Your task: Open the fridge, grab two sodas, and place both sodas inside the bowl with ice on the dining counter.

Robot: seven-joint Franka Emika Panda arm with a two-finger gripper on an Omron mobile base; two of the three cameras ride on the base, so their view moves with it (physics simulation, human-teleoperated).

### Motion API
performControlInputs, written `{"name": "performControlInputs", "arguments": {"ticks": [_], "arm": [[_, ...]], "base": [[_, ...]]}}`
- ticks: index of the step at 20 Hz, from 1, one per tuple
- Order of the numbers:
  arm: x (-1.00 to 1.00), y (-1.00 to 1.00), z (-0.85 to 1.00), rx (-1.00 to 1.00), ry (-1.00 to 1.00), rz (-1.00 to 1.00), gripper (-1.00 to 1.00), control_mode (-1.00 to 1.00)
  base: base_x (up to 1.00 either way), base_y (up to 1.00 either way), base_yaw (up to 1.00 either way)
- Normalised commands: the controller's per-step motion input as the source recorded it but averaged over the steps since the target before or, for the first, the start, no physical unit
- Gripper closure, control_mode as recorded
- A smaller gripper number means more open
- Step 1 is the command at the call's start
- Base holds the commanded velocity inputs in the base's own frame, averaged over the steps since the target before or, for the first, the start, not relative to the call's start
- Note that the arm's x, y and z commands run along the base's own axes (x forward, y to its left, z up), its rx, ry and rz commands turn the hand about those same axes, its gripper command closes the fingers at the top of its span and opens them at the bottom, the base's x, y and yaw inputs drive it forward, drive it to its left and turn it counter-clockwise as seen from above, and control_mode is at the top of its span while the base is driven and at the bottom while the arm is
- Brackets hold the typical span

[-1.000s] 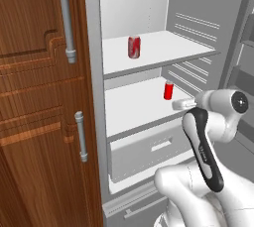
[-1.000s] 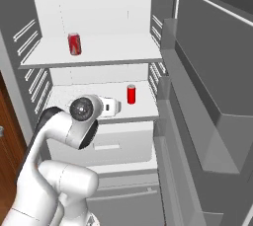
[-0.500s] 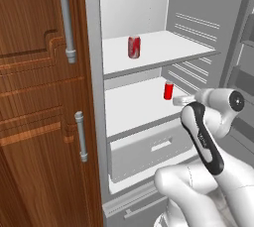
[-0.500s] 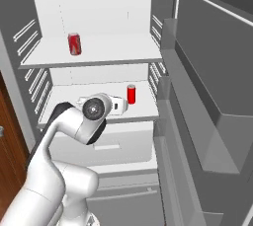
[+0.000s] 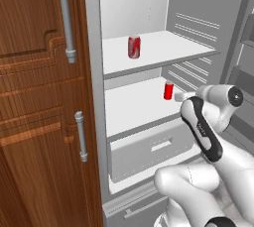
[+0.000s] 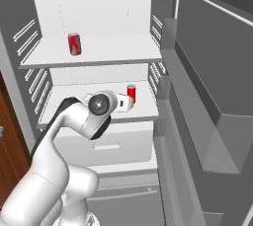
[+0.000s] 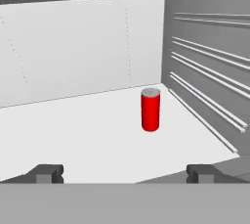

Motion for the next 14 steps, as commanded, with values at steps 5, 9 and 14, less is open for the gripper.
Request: {"name": "performControlInputs", "arguments": {"ticks": [5, 9, 14], "arm": [[0.31, -0.01, 0.0, -0.01, 0.06, -0.12, -1.0, -1.0], [0.27, 0.04, -0.05, -0.03, 0.04, -0.12, -1.0, -1.0], [0.28, 0.12, -0.01, -0.03, 0.01, -0.1, -1.0, -1.0]], "base": [[0.0, 0.0, 0.0], [0.0, 0.0, 0.0], [0.0, 0.0, 0.0]]}}
